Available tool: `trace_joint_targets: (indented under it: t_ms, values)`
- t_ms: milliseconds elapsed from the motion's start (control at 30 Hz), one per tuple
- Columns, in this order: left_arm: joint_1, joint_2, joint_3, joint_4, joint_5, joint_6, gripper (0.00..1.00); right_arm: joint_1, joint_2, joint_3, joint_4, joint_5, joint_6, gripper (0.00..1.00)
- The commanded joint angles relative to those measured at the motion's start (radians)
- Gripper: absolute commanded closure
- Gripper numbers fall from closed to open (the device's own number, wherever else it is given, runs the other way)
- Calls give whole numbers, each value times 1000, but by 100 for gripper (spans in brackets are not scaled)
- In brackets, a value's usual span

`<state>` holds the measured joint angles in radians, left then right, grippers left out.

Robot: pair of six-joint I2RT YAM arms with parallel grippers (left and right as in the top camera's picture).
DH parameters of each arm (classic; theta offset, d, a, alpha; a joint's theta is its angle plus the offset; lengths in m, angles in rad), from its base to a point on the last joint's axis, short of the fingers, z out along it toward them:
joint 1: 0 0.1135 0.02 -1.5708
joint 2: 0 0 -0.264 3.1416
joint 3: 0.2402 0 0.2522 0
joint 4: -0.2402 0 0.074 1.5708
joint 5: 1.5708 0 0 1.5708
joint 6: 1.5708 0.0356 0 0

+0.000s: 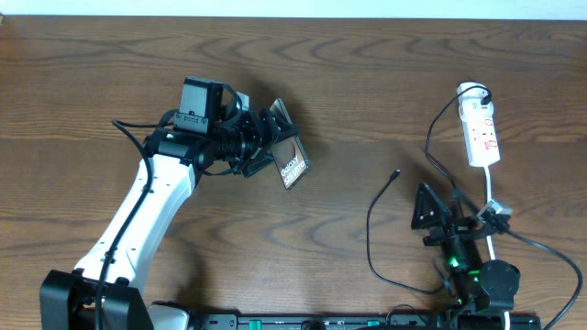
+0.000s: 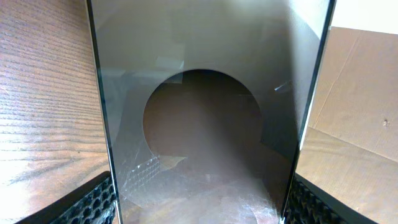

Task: Plug charger to phone and switch on socket
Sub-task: 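Move the right gripper toward the phone held by the left gripper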

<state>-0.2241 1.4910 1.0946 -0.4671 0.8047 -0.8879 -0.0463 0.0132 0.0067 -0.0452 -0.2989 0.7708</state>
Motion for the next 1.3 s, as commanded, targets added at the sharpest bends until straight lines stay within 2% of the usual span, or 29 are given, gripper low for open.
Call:
trace_joint_targets:
  t_ms: [0, 67, 200, 433, 567, 933, 1167, 1267]
  values:
    - [5, -14, 40, 6, 13, -41, 45, 9, 0, -1, 1, -212, 358, 1]
    - [5, -14, 40, 6, 13, -70, 45, 9, 0, -1, 13, -220, 344, 1]
    - [5, -14, 40, 6, 64, -144, 45, 9, 0, -1, 72, -333, 95, 1]
    - [5, -14, 40, 6, 214, -158, 45, 9, 3, -1, -10, -409, -15, 1]
    - [5, -14, 40, 6, 289, -158, 45, 9, 29, 0, -10, -402, -28, 1]
    - [5, -15, 40, 6, 291, -158, 45, 9, 156, 0, -8, -429, 18, 1]
    - [5, -15, 40, 6, 283, -158, 45, 9, 164, 40, -1, -377, -137, 2]
    - [5, -15, 40, 6, 283, -158, 45, 9, 196, 132, -92, -312, -206, 1]
